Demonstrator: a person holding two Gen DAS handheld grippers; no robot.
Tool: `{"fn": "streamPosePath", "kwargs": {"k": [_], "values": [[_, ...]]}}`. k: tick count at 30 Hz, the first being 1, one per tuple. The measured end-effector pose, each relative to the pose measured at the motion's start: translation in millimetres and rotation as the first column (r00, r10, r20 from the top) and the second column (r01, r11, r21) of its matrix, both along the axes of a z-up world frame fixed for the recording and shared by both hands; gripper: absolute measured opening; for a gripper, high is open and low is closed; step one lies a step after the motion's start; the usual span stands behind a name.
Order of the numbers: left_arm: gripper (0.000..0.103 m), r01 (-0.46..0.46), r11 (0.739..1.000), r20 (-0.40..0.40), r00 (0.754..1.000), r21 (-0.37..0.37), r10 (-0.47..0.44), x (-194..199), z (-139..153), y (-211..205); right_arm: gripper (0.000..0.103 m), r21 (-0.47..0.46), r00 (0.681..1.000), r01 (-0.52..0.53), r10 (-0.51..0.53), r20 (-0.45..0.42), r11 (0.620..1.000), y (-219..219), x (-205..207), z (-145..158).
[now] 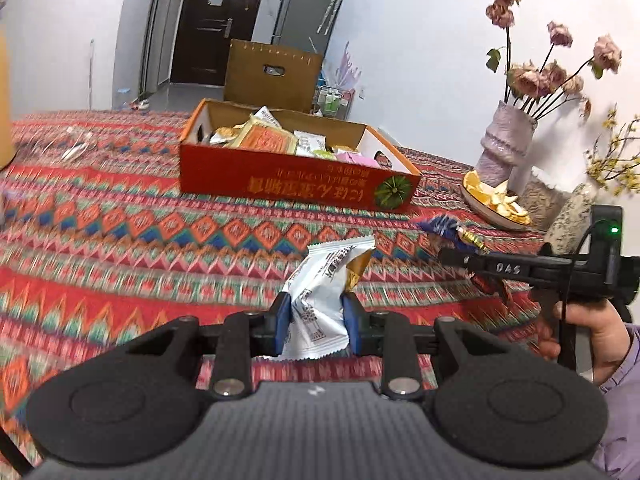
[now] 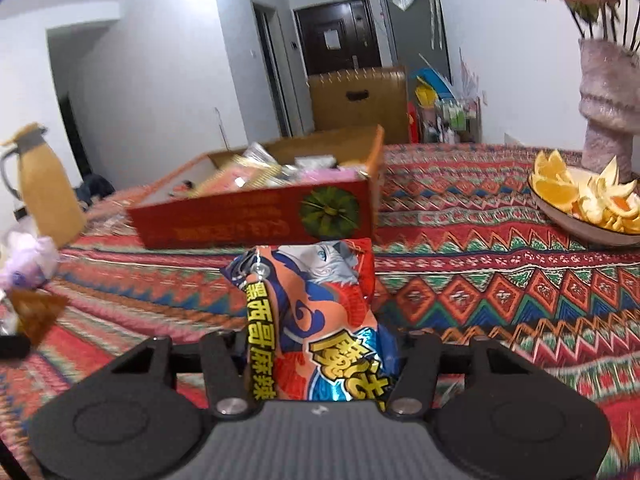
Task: Organize snacks
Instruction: 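Lift both held packets and carry them over the cardboard box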
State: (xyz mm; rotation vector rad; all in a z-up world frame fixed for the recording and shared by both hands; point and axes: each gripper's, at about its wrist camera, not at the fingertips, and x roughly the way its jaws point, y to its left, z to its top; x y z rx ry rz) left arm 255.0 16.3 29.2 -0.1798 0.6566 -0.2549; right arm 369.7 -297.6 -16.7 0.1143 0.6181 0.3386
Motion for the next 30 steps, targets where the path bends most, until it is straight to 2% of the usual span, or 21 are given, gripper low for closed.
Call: {"fn": "streamPosePath", "kwargs": {"k": [4, 8, 14, 22, 30], "values": [[0.028, -0.002, 0.999, -0.024, 1.000, -0.038, 0.001, -31, -3, 11, 0.054, 0.050, 0.999, -0.010, 0.009, 0.033, 0.999, 9, -60, 14], [0.028, -0.002, 0.998, -0.017, 1.000, -0.071, 0.001, -59, -2, 20, 0.054, 0.175, 0.999, -0.044, 0.041, 0.020, 0.984, 6, -114, 20], [0.028, 0.015, 0.995, 0.006, 1.000, -0.102, -0.014, -79, 3, 24, 0.054, 0.113, 0.999, -0.029, 0.023, 0.047, 0.993, 13, -170, 35], [0.029, 0.046, 0.994, 0.020, 0.999, -0.095, -0.045, -74, 5, 18, 0.054, 0.063, 0.999, -0.008, 0.005, 0.053, 0.998, 20, -184, 37], [0.029, 0.030, 0.998, 0.049, 0.998, -0.050, -0.028, -26, 21, 26, 0.054, 0.033, 0.998, -0.026, 0.024, 0.060, 0.999, 20, -144, 38]]}}
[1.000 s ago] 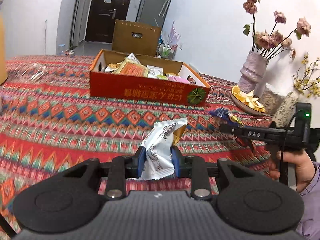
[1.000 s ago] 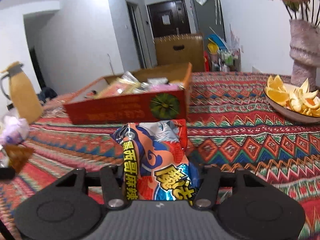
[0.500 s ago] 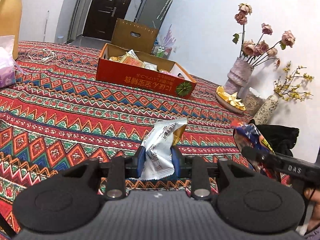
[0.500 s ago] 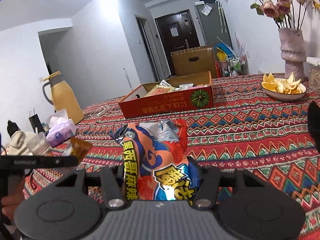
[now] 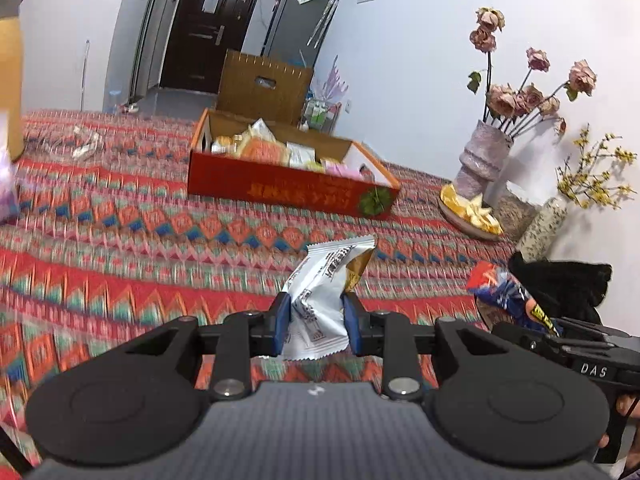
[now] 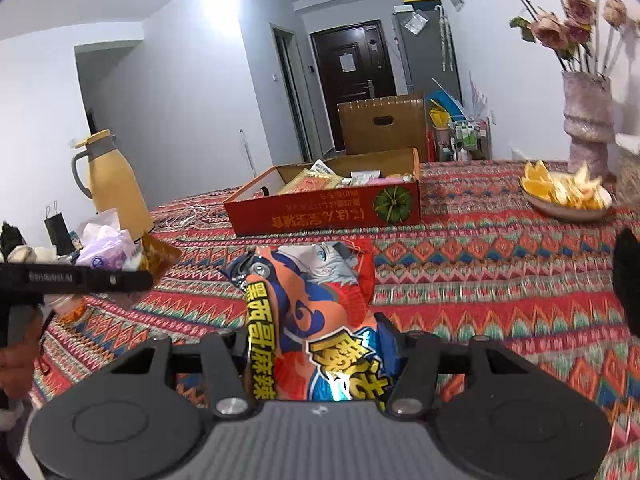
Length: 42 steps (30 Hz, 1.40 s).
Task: Organize snacks
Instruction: 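Lift both held packets and carry them over the cardboard box, then lower the packets into the box and open both grippers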
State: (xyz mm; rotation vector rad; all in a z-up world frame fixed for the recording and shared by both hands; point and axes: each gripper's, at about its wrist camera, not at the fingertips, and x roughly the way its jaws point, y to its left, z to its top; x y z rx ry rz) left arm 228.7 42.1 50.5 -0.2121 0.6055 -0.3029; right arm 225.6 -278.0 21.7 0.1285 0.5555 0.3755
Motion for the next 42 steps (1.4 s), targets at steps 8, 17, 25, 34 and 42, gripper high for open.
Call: {"fn": "streamPosePath", "kwargs": {"k": [8, 17, 25, 34, 42], "values": [[0.029, -0.001, 0.996, 0.087, 0.996, 0.090, -0.006, 109, 35, 2, 0.054, -0.115, 0.994, -0.057, 0.067, 0.088, 0.992, 5, 104, 32], [0.029, 0.051, 0.993, 0.031, 0.998, 0.105, -0.055, 276, 33, -15, 0.054, -0.222, 0.987, -0.107, 0.131, 0.097, 0.969, 35, 288, 46], [0.029, -0.070, 0.974, -0.009, 0.997, 0.215, 0.073, 369, 4, 9, 0.054, -0.426, 0.985, -0.169, 0.171, -0.033, 0.889, 95, 426, 5], [0.061, -0.030, 0.969, -0.068, 0.996, 0.245, 0.049, 397, -32, 20, 0.062, -0.315, 0.939, -0.288, 0.202, -0.278, 0.904, 114, 497, -29], [0.078, -0.064, 0.971, -0.039, 0.996, 0.228, 0.075, 387, -8, 23, 0.082, -0.349, 0.952, -0.245, 0.157, -0.262, 0.905, 94, 484, -12]]}}
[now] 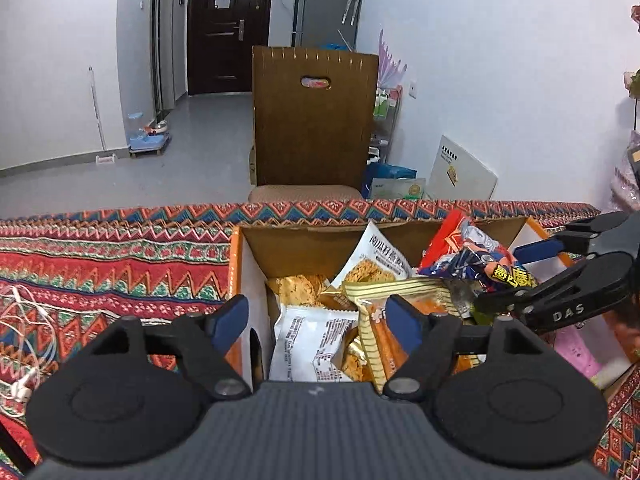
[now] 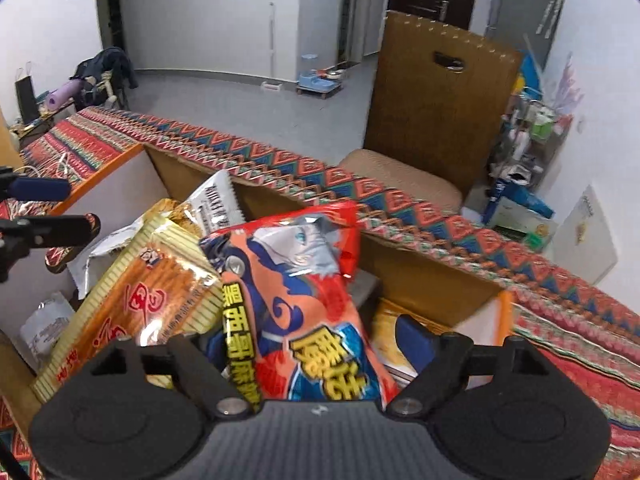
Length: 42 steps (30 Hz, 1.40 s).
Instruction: Organize snacks
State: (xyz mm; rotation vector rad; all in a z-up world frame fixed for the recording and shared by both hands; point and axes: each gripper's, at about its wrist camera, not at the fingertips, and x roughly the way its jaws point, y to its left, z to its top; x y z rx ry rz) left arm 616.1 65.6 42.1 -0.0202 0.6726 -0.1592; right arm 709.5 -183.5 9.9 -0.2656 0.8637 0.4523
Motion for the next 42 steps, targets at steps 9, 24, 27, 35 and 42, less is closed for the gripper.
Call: {"fn": "streamPosePath", "kwargs": {"k": [9, 24, 27, 35, 42], "values": [[0.093, 0.034, 0.998, 0.106, 0.994, 0.044, -0.039, -62, 69, -15, 0.084, -0.007, 0.997, 0.039, -0.038, 0.073, 0.999, -35, -59, 76], [0.103, -0.018, 0.999, 0.216, 0.976, 0.049, 0.007, -242, 163, -27, 0.096, 0.047, 0.971, 0.047, -0.057, 0.232, 0.998, -91, -269, 192], [0.103, -0.006, 0.998, 0.253, 0.967, 0.059, -0.009, -289, 168, -31, 0.097, 0.074, 0.960, 0.033, -0.052, 0.276, 0.997, -100, -322, 199], [0.103, 0.002, 0.999, 0.371, 0.929, 0.036, -0.015, -422, 153, -32, 0.099, 0.162, 0.906, 0.032, -0.097, 0.412, 0.986, -121, -476, 190], [0.103, 0.022, 1.000, 0.380, 0.925, 0.016, -0.026, -526, 113, -32, 0.103, 0.207, 0.868, 0.019, -0.119, 0.483, 0.978, -124, -597, 153]]}}
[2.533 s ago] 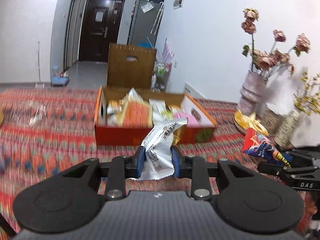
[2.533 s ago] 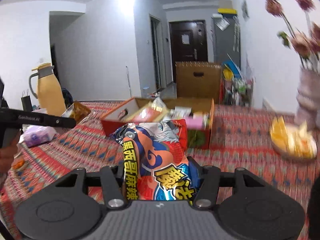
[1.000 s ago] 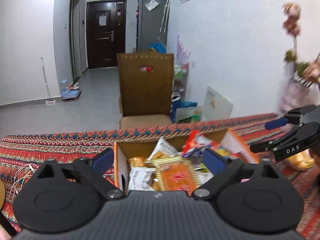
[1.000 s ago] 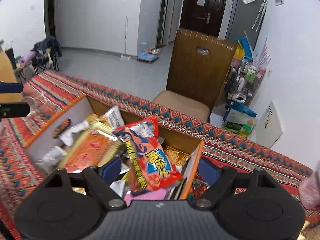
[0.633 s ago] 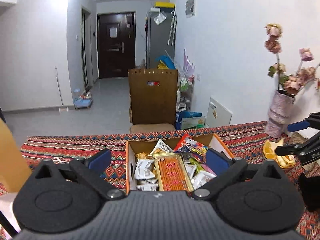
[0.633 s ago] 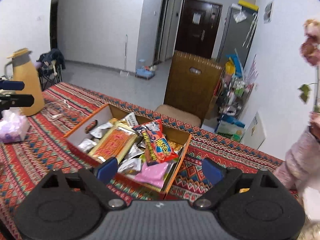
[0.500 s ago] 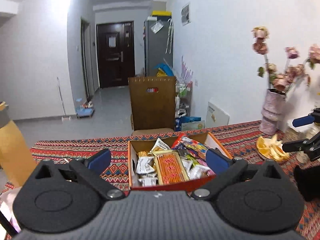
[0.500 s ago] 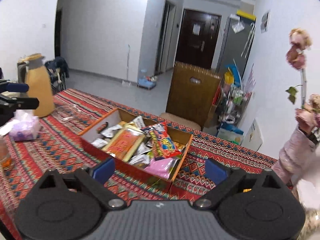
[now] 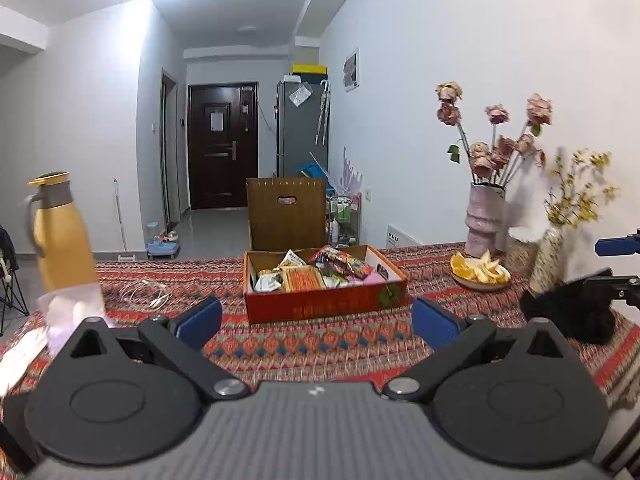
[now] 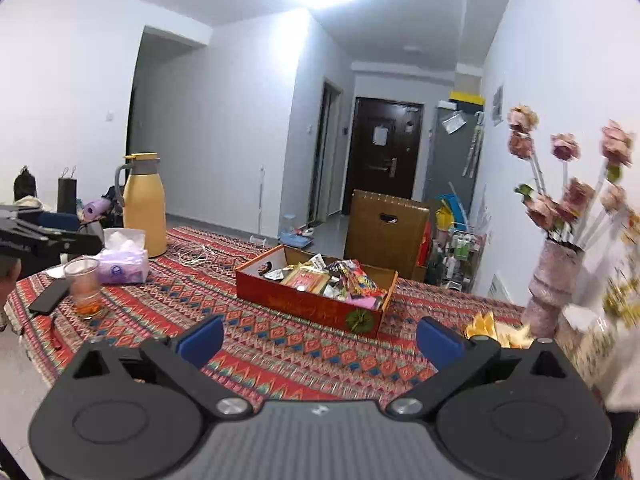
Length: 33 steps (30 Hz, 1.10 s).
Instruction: Organize snacks
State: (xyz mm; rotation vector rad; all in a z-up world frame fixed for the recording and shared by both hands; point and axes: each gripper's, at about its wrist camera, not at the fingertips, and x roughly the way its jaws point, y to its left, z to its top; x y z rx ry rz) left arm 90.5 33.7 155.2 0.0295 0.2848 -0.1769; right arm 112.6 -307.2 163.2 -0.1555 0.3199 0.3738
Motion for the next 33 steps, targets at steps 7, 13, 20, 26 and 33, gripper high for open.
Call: {"fn": "streamPosePath", "kwargs": {"k": [7, 13, 20, 26, 33], "values": [[0.103, -0.156, 0.987, -0.011, 0.988, -0.038, 0.156, -75, -71, 10, 0.103, 0.095, 0.997, 0.076, -0.076, -0.003, 0.993, 1, -70, -67], [0.103, -0.303, 0.952, -0.115, 0.948, -0.034, 0.298, -82, -141, 11, 0.103, 0.096, 0.976, 0.213, -0.207, -0.073, 0.972, 33, -73, -143], [0.103, -0.232, 0.973, -0.092, 0.969, -0.008, 0.231, -86, -142, -12, 0.103, 0.157, 0.980, 0.179, -0.161, -0.120, 0.971, 69, -74, -168], [0.103, -0.202, 0.979, -0.051, 0.978, -0.005, 0.201, -92, -136, -21, 0.103, 0.129, 0.983, 0.168, -0.158, -0.089, 0.977, 75, -80, -164], [0.103, -0.193, 0.981, -0.044, 0.980, -0.004, 0.192, -93, -136, -23, 0.103, 0.132, 0.982, 0.171, -0.159, -0.099, 0.976, 74, -76, -161]]}}
